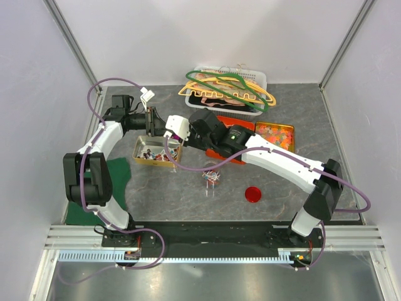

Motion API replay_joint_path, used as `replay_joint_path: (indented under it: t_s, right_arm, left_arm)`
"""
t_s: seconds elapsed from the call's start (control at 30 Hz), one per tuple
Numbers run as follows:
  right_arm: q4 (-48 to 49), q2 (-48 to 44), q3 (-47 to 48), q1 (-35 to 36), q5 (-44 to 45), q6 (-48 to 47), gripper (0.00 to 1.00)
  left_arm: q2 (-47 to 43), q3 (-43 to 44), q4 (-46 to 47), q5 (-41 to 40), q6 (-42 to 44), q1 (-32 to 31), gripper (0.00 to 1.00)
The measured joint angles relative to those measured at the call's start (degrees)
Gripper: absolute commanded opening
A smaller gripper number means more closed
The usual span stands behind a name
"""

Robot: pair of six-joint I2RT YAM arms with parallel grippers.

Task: Pack the candies
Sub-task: Adjust the spatula, then pick up the storage box at the center of the board.

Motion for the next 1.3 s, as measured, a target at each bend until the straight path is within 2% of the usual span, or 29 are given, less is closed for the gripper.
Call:
replay_joint_path:
  t_s: [0.13, 0.2, 0.33, 0.43, 0.67, 0.73, 0.9, 1.13, 1.3]
  right_arm:
    - [-0.2, 0.0, 0.2, -0.2, -0.6, 0.3, 0.0]
    - [-0.3, 0.0, 0.2, -0.2, -0.7, 0.3, 0.0]
    - [-0.3, -0.1, 0.2, -0.2, -0.6, 0.1, 0.0]
    - [0.5, -1.3, -0.8, -0.4, 0.7, -0.5, 0.0]
    - [1.8, -2.6, -3.3, -0.4, 1.8, -1.0, 0.0]
    - [1.6, -2.6, -3.7, -0.4, 2.1, -1.1, 0.0]
    - [1.8, -2.6, -3.7, -0.4, 2.6, -1.5, 0.0]
    - [1.8, -2.6, -3.7, -0.5, 3.0, -1.7, 0.0]
    - [1.7, -2.6, -3.6, -0.5, 2.9, -1.7, 0.0]
  left_arm:
    - [0.0, 0.0, -0.1, -0.3, 0.0, 0.0, 0.47]
    - [0.0, 0.0, -0.2, -0.6, 0.0, 0.0, 0.56]
    - [0.1, 0.1, -0.2, -1.2, 0.1, 0.7, 0.68]
    - [-0.1, 2.3, -1.0, -0.5, 0.0, 3.8, 0.78]
    - [-3.0, 6.6, -1.3, 0.4, -0.3, 8.3, 0.81]
    - [-4.8, 7.3, -1.8, -1.5, 0.1, 10.1, 0.81]
    - [-6.9, 6.9, -4.5, -15.5, 5.1, 12.0, 0.81]
    - [-7.0, -3.3, -7.0, -37.5, 10.1, 11.6, 0.89]
    - [-6.9, -7.3, -7.0, -48.6, 11.5, 11.6, 0.89]
